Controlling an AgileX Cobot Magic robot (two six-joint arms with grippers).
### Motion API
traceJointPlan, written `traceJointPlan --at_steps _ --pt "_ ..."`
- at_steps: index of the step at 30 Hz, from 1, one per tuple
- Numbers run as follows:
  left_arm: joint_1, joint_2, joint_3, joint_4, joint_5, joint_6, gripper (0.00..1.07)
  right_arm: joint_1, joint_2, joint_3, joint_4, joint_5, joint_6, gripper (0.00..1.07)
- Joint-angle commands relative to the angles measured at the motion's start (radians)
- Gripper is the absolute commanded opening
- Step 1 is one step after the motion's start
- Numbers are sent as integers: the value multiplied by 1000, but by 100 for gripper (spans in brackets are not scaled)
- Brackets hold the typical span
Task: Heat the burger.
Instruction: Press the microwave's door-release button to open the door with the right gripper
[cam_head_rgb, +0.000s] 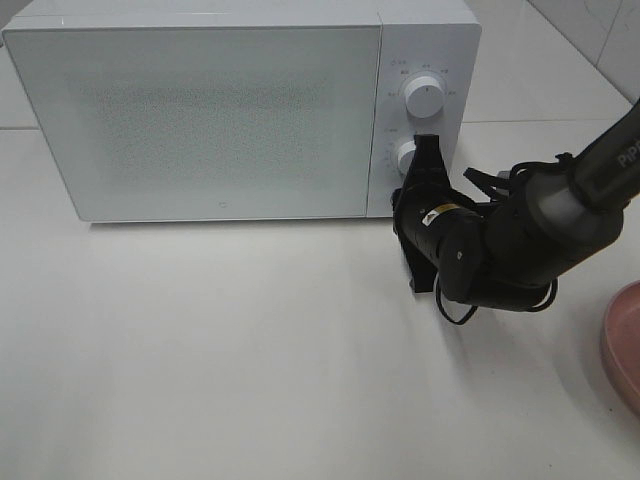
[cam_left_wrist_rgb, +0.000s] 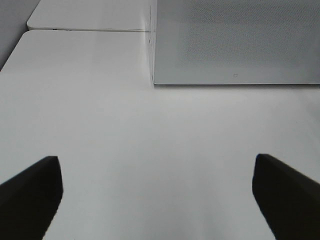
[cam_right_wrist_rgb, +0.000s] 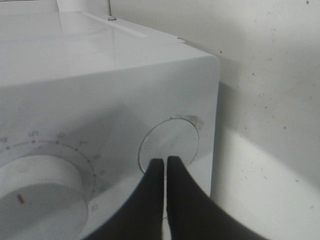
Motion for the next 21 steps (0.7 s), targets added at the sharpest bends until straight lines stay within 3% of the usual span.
traceJointPlan --at_steps 1,21 --pt "-6 -20 0 -1 -9 0 98 -21 11 -30 -6 -9 -25 0" --pt "-6 -20 0 -1 -9 0 98 -22 28 -63 27 -126 -40 0"
